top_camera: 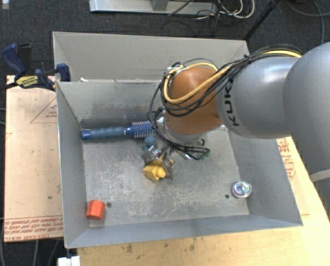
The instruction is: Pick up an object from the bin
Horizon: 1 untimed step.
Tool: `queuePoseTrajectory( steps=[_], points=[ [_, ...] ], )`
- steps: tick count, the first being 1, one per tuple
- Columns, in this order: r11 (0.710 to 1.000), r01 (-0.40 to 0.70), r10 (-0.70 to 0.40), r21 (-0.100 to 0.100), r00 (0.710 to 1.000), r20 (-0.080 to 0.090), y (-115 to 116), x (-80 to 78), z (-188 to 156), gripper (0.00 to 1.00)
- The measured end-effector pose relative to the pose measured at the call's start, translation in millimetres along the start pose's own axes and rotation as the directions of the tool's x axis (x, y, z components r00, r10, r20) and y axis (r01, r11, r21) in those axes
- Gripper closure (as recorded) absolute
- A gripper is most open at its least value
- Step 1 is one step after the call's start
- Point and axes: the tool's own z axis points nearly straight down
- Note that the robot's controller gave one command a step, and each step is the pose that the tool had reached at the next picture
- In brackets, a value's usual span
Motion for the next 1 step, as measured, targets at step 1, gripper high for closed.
queuePoseTrajectory(
  steps=[1],
  points=[
    [0.996, 0.086, -0.086, 0.006, 0.996, 0.007, 37.8, -17.0, -265.2, 1.0]
  ],
)
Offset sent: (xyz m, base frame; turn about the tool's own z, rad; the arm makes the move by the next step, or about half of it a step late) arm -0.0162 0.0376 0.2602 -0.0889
